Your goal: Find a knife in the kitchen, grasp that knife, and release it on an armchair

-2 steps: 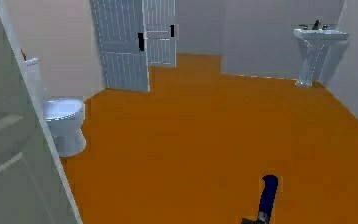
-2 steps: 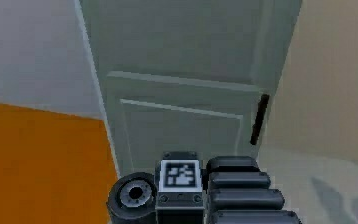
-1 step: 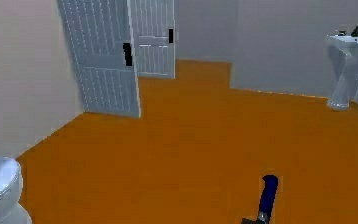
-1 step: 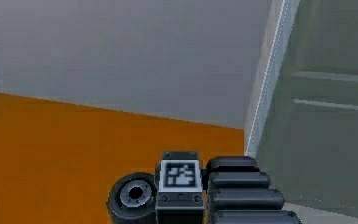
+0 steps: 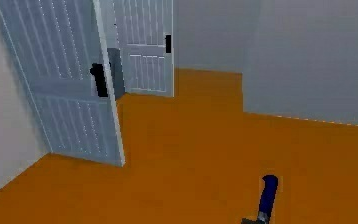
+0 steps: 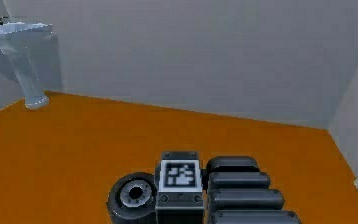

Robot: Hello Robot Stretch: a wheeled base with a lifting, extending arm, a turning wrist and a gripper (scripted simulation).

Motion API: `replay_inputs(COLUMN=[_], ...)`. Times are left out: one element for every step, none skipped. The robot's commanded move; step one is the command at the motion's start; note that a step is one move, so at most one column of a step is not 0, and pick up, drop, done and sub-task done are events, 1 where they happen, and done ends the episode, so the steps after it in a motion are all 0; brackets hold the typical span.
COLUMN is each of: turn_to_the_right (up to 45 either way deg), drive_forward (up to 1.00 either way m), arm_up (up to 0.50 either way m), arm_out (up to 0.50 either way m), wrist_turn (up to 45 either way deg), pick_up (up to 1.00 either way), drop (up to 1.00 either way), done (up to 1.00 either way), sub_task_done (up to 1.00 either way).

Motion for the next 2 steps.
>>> replay_inputs(turn_to_the_right=[0.0,0.0], drive_forward=[1.0,0.75], arm_up=[0.0,0.0], arm_out=[0.0,0.0], wrist_turn=[0.0,0.0], pick_up=[0.0,0.0], drop=[0.0,0.0], done=[0.0,0.0], sub_task_done=[0.0,0.0])
